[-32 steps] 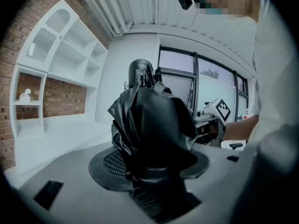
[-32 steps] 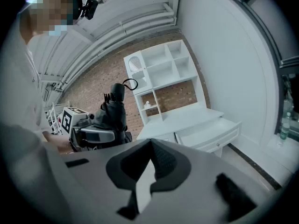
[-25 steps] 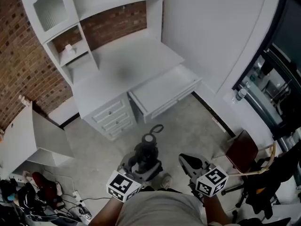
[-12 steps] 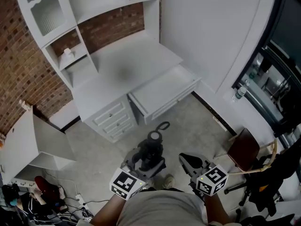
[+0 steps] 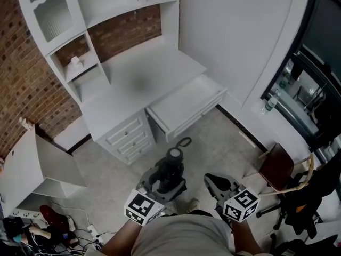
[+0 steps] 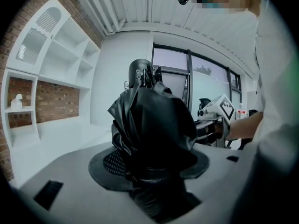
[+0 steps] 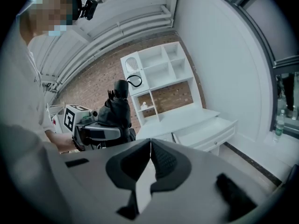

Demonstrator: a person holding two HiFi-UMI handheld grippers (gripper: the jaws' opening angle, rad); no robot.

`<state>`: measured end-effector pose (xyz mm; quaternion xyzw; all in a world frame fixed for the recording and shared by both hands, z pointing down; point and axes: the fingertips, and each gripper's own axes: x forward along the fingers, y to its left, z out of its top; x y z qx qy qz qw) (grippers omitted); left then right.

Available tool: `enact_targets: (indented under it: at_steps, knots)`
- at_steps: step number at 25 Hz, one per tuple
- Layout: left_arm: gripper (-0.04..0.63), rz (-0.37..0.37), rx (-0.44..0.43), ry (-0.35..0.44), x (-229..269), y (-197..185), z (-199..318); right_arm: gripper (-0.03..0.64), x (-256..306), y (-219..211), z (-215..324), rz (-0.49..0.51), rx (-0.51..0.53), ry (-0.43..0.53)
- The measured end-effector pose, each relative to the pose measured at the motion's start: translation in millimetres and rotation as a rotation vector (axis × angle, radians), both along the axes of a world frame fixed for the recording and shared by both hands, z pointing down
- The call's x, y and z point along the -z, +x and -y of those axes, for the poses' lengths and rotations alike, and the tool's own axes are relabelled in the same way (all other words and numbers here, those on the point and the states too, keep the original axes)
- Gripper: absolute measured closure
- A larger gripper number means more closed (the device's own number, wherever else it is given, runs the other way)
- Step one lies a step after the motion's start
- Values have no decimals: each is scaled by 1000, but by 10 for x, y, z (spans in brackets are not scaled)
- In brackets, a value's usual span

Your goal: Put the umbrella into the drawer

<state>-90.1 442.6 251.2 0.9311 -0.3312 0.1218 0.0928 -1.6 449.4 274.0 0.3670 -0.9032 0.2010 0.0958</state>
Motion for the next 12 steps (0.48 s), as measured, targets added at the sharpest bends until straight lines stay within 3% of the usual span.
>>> enact_targets:
  at_steps: [12]
  knots:
    - [330, -6, 13, 9, -31, -382, 73, 589, -18, -287, 84, -4, -12, 8]
